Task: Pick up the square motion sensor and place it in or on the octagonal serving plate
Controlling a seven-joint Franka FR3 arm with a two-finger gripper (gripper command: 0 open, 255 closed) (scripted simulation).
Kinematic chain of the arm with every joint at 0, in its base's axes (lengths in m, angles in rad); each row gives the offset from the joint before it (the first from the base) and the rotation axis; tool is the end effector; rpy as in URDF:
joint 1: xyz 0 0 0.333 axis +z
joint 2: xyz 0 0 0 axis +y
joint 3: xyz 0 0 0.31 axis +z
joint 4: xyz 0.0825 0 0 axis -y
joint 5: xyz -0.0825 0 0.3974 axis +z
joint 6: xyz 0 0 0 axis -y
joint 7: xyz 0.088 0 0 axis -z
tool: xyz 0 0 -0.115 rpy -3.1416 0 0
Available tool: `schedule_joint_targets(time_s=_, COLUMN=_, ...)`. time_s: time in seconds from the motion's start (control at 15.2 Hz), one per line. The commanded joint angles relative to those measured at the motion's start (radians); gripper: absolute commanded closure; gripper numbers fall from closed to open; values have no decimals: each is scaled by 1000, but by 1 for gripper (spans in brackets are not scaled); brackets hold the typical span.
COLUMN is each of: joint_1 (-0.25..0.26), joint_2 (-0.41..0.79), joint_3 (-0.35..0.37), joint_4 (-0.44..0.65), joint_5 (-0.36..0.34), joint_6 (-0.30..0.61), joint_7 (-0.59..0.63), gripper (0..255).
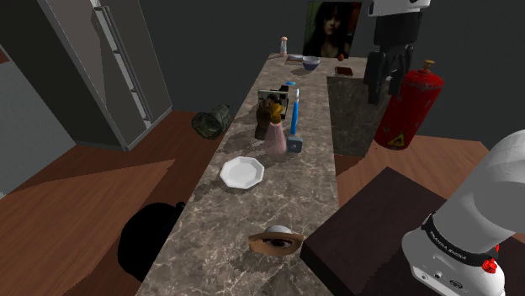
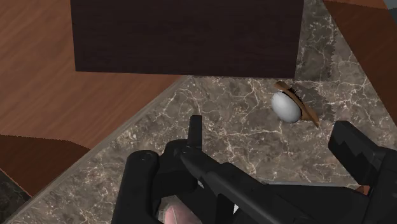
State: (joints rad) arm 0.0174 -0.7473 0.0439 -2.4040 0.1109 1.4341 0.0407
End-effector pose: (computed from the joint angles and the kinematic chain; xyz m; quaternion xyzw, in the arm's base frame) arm 0.3121 0.0354 0.5331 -0.9930 -0.0042 0.1129 0.0355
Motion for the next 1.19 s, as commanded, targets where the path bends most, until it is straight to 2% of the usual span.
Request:
schedule_joint_targets(time_s=0.0, joint_1=0, joint_2=0, joint_3=0, joint_4=0, joint_5=0, joint_6=0, joint_7=0, gripper=0)
schedule_joint_targets(time_s=0.59, joint_1=-31, joint_2=171, joint_3=-37, joint_4=-130, joint_5=-47, joint_6=354, joint_7=-78, gripper=0)
schedule_joint_targets(time_s=1.12, joint_1=-56, joint_2=422, joint_3=-73, joint_4=-142, joint_5=-71, joint_6=666, joint_7=-140, gripper=0)
